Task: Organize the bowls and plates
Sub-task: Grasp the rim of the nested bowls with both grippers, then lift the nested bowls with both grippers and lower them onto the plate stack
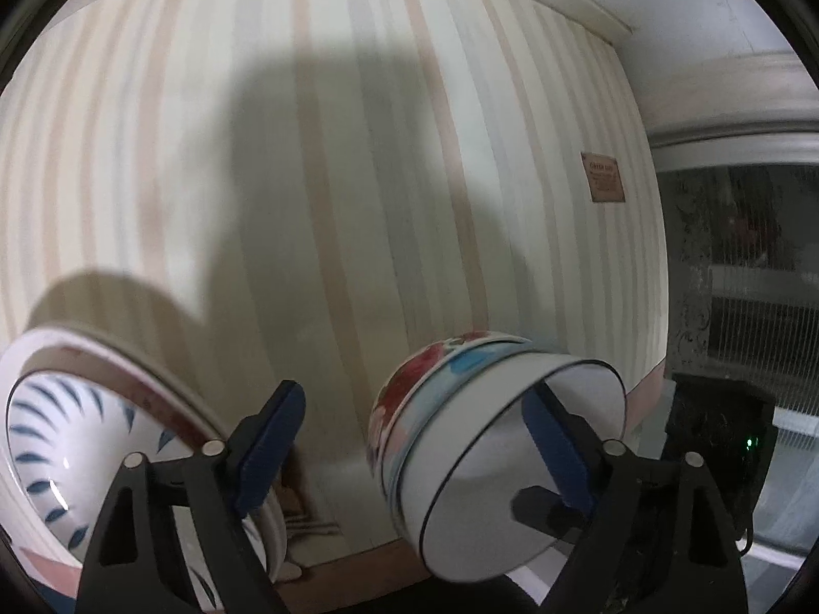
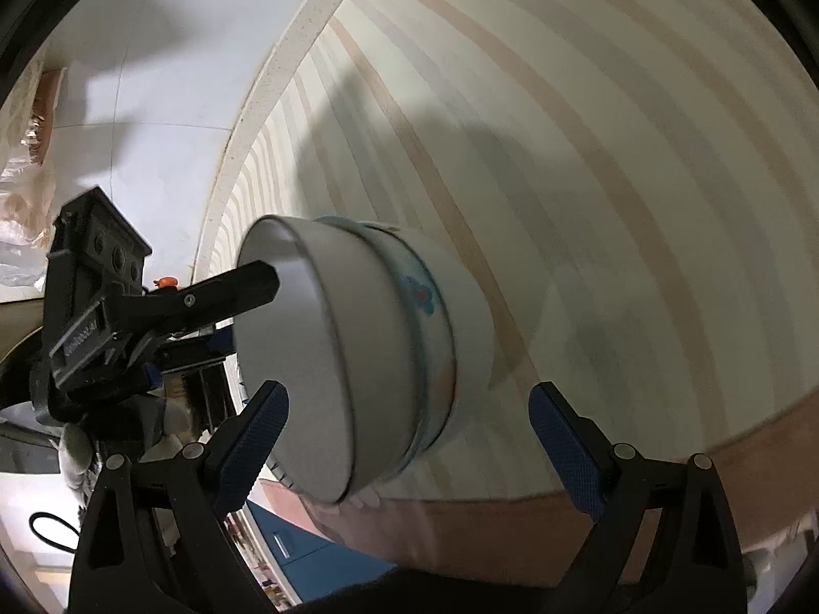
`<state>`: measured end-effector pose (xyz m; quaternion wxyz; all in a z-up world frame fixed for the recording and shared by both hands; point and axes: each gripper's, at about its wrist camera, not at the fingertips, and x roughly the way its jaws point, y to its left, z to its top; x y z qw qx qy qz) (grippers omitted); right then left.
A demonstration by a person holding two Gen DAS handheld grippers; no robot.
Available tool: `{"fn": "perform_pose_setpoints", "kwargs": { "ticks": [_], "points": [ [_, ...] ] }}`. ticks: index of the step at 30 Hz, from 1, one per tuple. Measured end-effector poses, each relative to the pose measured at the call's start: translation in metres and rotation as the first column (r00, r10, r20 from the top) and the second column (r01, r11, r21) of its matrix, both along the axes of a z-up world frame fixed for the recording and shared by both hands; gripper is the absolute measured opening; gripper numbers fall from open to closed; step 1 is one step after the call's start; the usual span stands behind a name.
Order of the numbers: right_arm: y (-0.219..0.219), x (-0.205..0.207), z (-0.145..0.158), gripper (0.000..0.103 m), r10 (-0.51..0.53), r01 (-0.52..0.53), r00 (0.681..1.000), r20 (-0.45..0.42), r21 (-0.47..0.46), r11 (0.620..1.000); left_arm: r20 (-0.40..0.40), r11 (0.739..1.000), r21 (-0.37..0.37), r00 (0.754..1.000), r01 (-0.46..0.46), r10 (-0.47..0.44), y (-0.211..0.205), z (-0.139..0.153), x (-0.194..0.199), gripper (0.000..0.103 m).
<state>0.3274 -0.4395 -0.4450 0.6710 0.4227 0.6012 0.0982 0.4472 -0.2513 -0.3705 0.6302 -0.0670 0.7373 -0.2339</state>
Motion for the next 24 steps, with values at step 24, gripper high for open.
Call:
{"fn": "perform_pose_setpoints", "kwargs": {
  "ticks": [24],
  "points": [
    [0.011, 0.03, -0.03, 0.062, 0.004, -0.004, 1.0, 0.017, 0.009, 1.0, 0.045, 0.998, -0.041, 0.998, 0.056, -0.054, -0.007, -0.012, -0.012, 0.048]
  ]
}}
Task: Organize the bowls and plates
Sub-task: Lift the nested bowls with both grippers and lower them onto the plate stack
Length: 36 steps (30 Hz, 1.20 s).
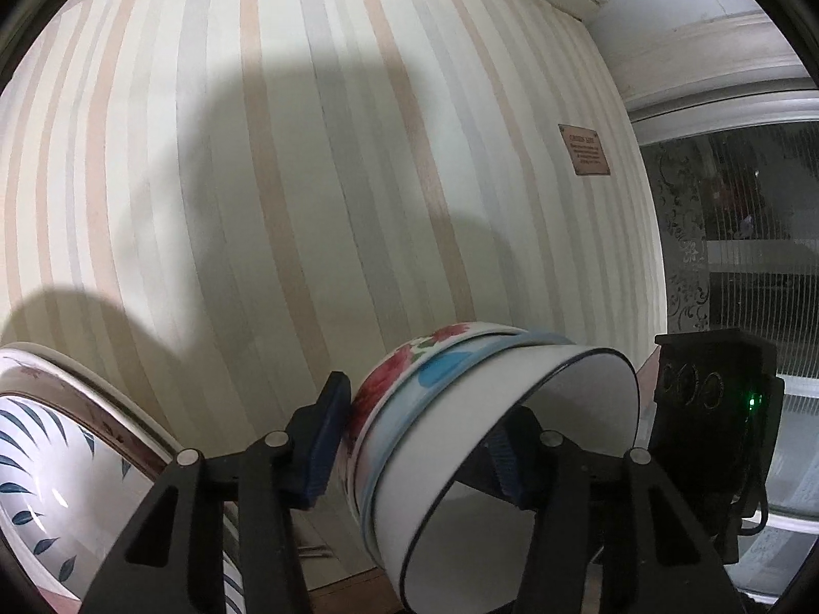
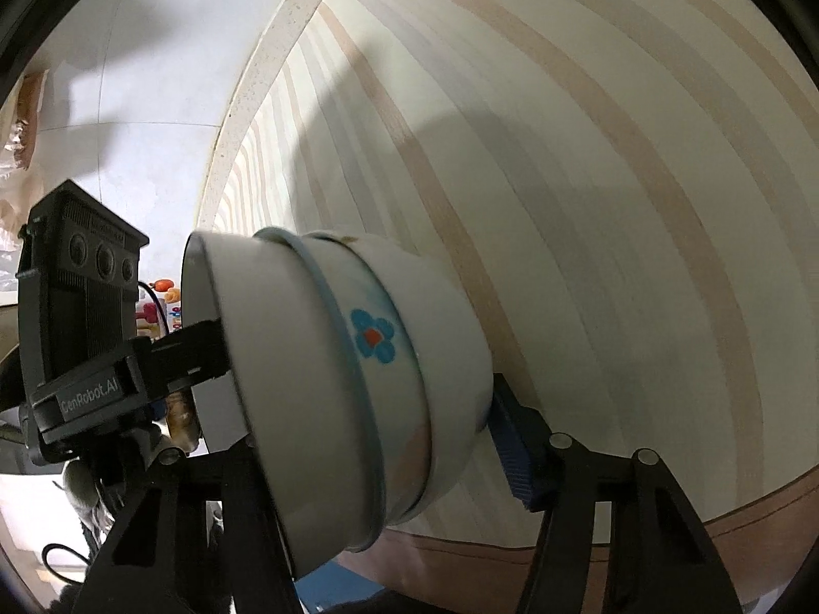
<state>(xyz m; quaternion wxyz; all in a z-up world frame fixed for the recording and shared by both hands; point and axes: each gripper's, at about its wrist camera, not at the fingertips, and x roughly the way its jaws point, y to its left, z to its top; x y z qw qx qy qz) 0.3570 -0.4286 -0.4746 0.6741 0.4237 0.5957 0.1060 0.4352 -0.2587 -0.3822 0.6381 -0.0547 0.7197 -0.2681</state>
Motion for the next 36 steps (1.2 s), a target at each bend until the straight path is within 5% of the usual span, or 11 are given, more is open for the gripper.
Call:
{"fn": "perform_pose_setpoints", "kwargs": {
  "ticks": [21, 36],
  "points": [
    [0.066, 0.048, 0.055, 0.062, 0.127, -0.128, 0.992, 0.026, 0.026, 0.991, 0.026, 0.994, 0.018, 0.994, -0.108, 0.107, 0.073, 0.065, 0.017, 0.048],
    [0.178, 0.097, 0.064, 0.062, 0.392, -0.394, 0.919, 0.038, 0.055, 0.918, 0.01, 0.921, 0.035, 0.922, -0.387, 0.387, 0.209, 0.064, 0.013, 0.048]
  ]
}}
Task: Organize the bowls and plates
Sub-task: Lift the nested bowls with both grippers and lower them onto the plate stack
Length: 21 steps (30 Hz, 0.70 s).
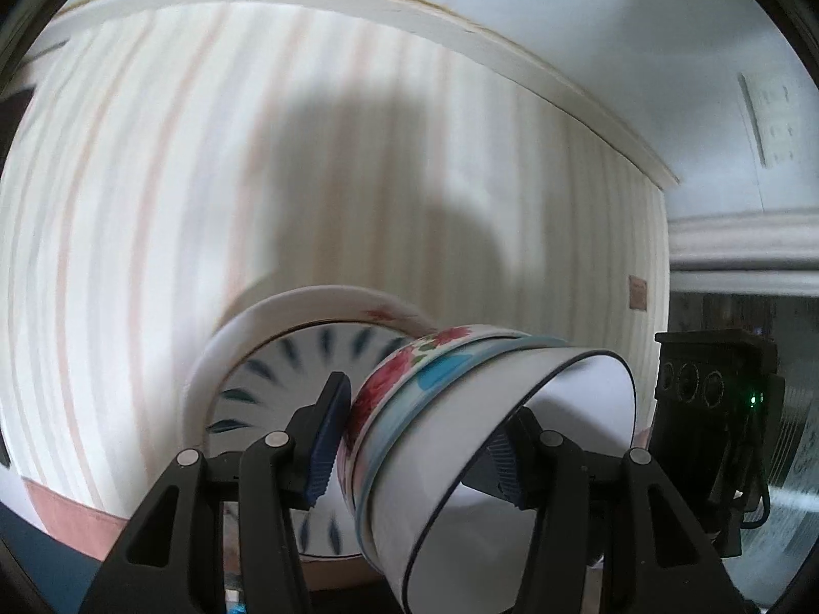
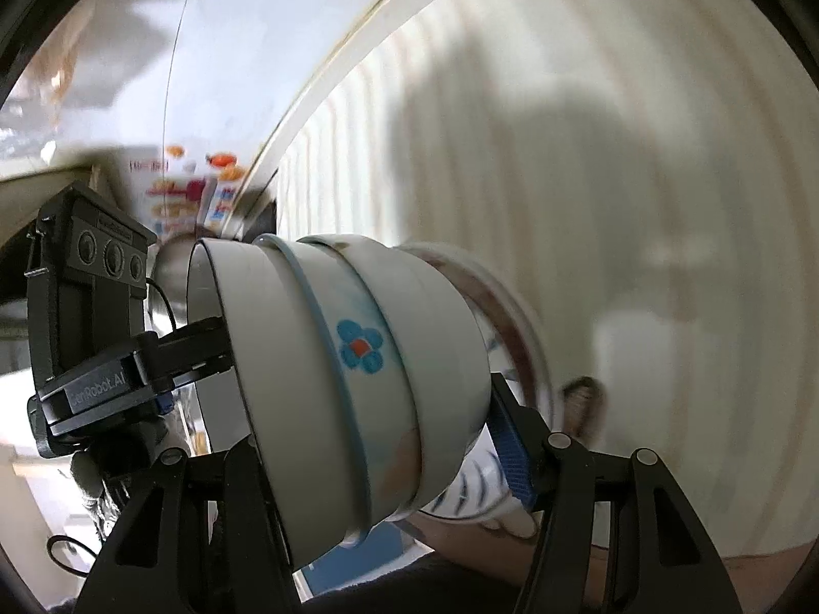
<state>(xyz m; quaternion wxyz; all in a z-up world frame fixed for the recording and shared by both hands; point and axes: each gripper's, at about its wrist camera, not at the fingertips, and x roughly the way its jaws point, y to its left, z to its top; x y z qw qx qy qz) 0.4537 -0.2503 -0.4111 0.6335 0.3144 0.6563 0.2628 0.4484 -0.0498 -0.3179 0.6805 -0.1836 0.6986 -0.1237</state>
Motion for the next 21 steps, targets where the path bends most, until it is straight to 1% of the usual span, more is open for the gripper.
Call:
{"fn": "perform_pose_setpoints", "kwargs": {
  "ticks": [5, 10, 16, 19, 21],
  "points": [
    [0.033, 0.009, -0.011, 0.062, 0.077, -0.077, 0.997, -0.018, 0.003, 0.997, -0.015, 0.998, 0.004, 0.998, -0.061, 0.061, 0.022, -0.009, -0.009, 0.048],
    [0.047, 0.007, -0.025, 0.062, 0.128, -0.128, 0.991, -0.036, -0.005, 0.992, -0.037, 0.994, 0.008, 0.994, -0.106, 0.106, 0.033, -0.021, -0.021, 0.048],
    [0.059, 0.003, -0.039, 0.062, 0.163, -0.164, 0.985, -0.061, -0.016, 0.986, -0.057, 0.992, 0.01, 0.991, -0.125, 0.125, 0.043, -0.031, -0.029, 0.048],
    [0.061, 0.001, -0.041, 0.062, 0.167, -0.169, 0.984, -0.065, -0.021, 0.985, -0.063, 0.991, 0.008, 0.989, -0.133, 0.133, 0.046, -0.034, -0.033, 0.048],
    [0.063, 0.001, -0.043, 0.062, 0.169, -0.171, 0.983, -0.068, -0.024, 0.985, -0.066, 0.991, 0.008, 0.988, -0.136, 0.137, 0.041, -0.038, -0.032, 0.048]
  ]
}}
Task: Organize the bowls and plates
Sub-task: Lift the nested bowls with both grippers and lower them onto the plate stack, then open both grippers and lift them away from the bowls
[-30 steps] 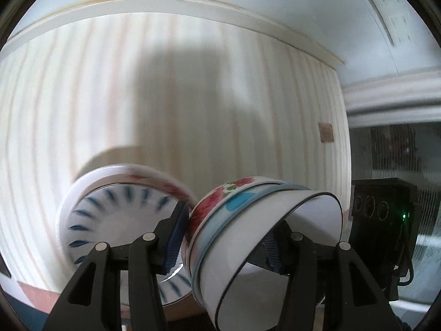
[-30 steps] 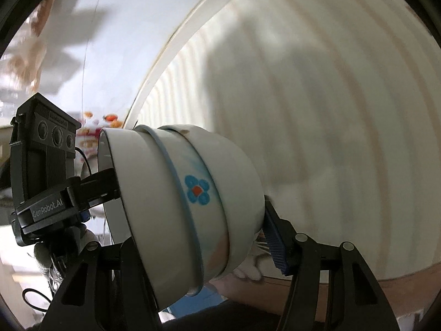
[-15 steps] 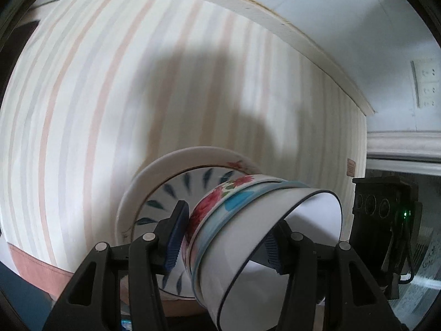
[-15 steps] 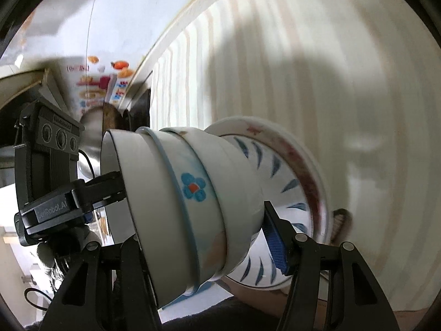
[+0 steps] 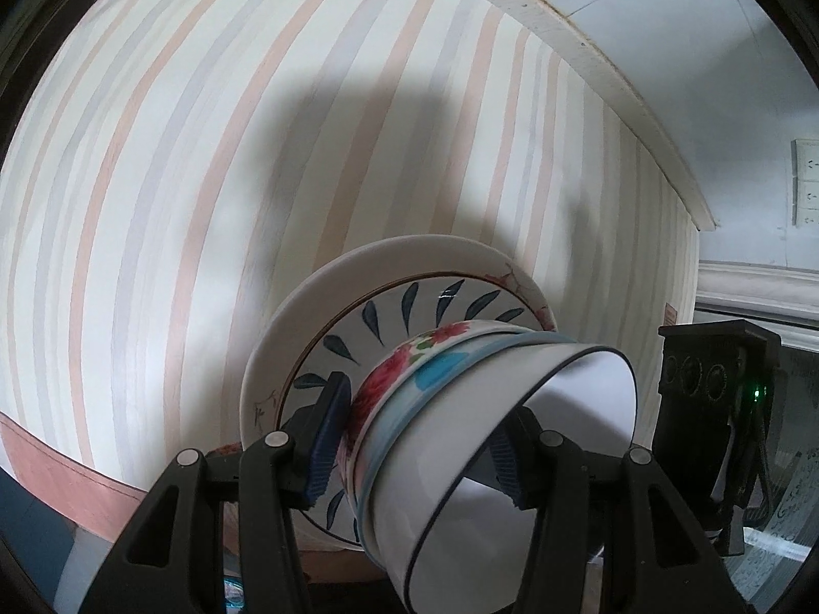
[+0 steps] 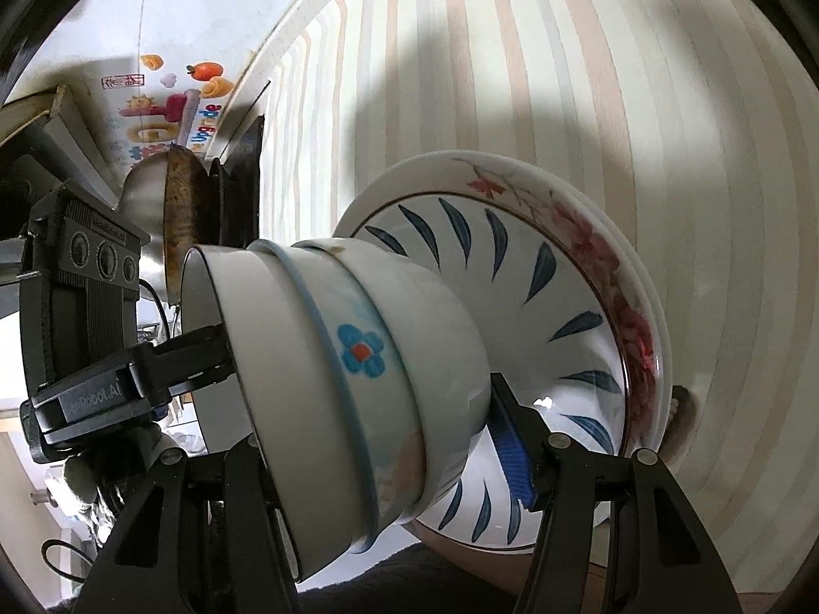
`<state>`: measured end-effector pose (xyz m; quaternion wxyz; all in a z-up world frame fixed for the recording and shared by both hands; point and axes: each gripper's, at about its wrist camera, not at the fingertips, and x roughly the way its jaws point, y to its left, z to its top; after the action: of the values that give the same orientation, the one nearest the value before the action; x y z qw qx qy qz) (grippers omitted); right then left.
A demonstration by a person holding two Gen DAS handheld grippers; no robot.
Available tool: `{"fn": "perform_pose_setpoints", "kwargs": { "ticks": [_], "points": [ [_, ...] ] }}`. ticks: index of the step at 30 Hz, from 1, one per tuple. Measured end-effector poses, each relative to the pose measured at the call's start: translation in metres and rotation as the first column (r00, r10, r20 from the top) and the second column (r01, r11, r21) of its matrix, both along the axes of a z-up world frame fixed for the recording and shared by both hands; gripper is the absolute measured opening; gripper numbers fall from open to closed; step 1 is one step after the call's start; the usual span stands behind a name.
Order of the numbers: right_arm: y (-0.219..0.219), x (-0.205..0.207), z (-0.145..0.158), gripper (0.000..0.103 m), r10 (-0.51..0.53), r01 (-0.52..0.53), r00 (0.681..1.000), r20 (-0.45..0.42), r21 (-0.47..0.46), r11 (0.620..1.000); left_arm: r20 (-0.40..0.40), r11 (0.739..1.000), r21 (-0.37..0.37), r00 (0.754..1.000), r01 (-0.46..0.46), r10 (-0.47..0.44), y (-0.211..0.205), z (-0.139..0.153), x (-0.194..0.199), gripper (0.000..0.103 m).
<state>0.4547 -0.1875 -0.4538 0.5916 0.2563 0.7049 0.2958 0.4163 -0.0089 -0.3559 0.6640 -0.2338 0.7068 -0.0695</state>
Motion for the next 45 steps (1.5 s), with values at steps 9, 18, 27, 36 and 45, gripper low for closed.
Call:
{"fn": "perform_pose_setpoints", "kwargs": {
  "ticks": [9, 18, 27, 36, 45],
  "points": [
    [0.013, 0.001, -0.004, 0.062, -0.004, 0.003, 1.0, -0.006, -0.026, 1.0, -0.013, 1.0, -0.006, 1.0, 0.005, -0.005, 0.0, -0.008, 0.0, 0.048],
    [0.009, 0.0, -0.003, 0.061, -0.013, 0.014, 1.0, 0.002, -0.032, 0.999, 0.002, 1.0, -0.001, 1.0, 0.029, -0.029, -0.002, -0.008, 0.0, 0.048],
    [0.004, -0.007, 0.01, 0.062, -0.036, 0.039, 0.999, 0.036, -0.085, 0.996, 0.029, 0.995, 0.058, 0.996, 0.079, -0.081, -0.007, 0.001, -0.004, 0.048],
    [-0.002, -0.024, 0.063, 0.062, -0.057, 0.101, 0.979, 0.195, -0.227, 0.969, 0.168, 0.966, 0.23, 0.974, 0.113, -0.154, 0.001, 0.044, -0.021, 0.048],
    [0.002, -0.08, 0.125, 0.068, -0.069, 0.182, 0.942, 0.329, -0.326, 0.928, 0.31, 0.932, 0.349, 0.926, 0.101, -0.216, 0.012, 0.101, -0.065, 0.049]
  ]
}}
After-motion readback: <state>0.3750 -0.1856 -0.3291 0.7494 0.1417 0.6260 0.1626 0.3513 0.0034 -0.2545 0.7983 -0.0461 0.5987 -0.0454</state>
